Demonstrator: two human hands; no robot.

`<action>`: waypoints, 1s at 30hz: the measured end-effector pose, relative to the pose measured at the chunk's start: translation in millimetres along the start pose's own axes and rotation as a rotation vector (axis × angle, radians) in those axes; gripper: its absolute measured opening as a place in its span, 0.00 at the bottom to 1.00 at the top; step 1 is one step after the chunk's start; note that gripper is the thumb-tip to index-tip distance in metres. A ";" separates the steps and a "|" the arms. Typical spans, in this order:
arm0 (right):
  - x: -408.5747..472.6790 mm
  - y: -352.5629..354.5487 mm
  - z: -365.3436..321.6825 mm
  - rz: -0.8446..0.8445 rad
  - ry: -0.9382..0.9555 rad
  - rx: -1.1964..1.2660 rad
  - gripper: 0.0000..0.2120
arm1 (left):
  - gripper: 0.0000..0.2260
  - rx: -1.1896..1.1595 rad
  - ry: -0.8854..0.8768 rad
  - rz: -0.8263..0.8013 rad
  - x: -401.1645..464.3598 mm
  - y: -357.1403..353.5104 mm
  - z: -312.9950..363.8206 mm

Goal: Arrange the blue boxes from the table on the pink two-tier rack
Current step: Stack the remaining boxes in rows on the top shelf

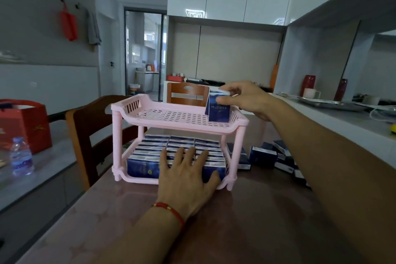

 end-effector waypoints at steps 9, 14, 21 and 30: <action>8.8 -3.2 -1.1 -0.086 0.027 -0.153 0.20 | 0.38 0.013 0.006 0.009 0.4 1.0 1.8; 6.1 -10.6 -10.3 -0.165 0.077 -0.161 0.22 | 0.36 0.012 0.013 0.004 1.3 0.8 2.3; 5.7 -8.4 -16.0 -0.187 0.101 -0.235 0.21 | 0.32 0.005 0.009 0.007 1.6 0.7 1.9; 0.5 -11.5 -18.8 -0.233 0.064 -0.208 0.23 | 0.30 -0.001 0.011 0.014 1.6 0.2 0.7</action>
Point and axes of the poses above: each hand's wrist, its own x-axis towards the middle knuckle, its own y-axis out of the back of the hand, z = x × y, the point moved 4 cm from there along x, towards the middle knuckle, and after that the axes turned 10 degrees about z, right-handed, at the moved point
